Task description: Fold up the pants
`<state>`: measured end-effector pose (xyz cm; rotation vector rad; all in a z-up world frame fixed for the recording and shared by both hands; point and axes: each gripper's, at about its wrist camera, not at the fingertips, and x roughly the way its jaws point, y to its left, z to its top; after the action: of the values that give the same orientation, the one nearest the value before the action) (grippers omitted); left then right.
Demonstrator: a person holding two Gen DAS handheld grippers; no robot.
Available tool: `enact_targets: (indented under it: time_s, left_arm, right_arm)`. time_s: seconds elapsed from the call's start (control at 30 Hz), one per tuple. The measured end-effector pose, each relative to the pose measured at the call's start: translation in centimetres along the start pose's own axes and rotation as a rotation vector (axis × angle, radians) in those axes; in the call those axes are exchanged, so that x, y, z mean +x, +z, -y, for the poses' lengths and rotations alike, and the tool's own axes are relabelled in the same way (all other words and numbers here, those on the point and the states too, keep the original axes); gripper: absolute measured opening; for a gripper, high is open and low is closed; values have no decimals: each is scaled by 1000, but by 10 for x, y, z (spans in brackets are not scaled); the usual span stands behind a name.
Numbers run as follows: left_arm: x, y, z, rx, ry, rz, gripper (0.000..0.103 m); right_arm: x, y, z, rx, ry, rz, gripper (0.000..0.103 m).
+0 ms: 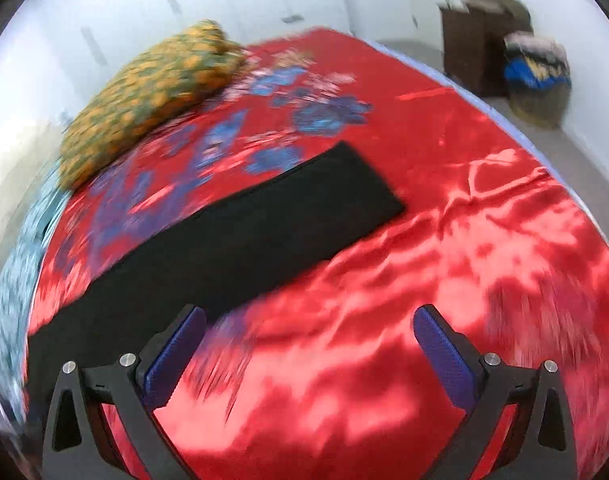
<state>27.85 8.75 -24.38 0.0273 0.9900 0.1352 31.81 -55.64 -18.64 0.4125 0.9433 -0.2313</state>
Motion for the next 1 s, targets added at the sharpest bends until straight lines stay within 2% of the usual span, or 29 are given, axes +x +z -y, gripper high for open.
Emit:
enact_targets:
  time_s: [0.13, 0.23, 0.37, 0.47, 0.5, 0.53, 0.6, 0.67, 0.8, 0.9, 1.0]
  left_arm:
    - [0, -3, -2, -14, -16, 30, 103]
    - [0, -5, 0, -16, -18, 51, 103]
    - [-2, -8, -1, -15, -15, 68, 103]
    - [-2, -8, -1, -16, -17, 74, 103]
    - [-2, -8, -1, -15, -17, 75, 103]
    - [-2, -8, 0, -15, -17, 76, 103]
    - [-2, -8, 0, -14, -15, 75, 103]
    - [-2, -8, 0, -13, -12, 75, 103]
    - [-2, -6, 1, -7, -2, 71, 103]
    - [-2, -5, 3, -1, 9, 65, 103]
    - [-2, -5, 3, 2, 16, 60, 103]
  right_arm:
    - [52, 67, 5, -46, -46, -31, 99]
    - [88, 98, -2, -110, -73, -52, 99]
    - [125, 113, -1, -162, -115, -30, 99]
    - [148, 115, 5, -169, -125, -57, 97]
    - [155, 113, 6, -176, -119, -92, 77]
    - [153, 111, 6, -184, -117, -97, 44]
    - [136, 108, 3, -185, -115, -52, 7]
    - [108, 103, -7, -205, -71, -8, 7]
    - [20, 63, -55, -389, 50, 95, 7]
    - [-66, -13, -99, -578, 163, 124, 7]
    - [-128, -90, -118, -663, 230, 114, 7]
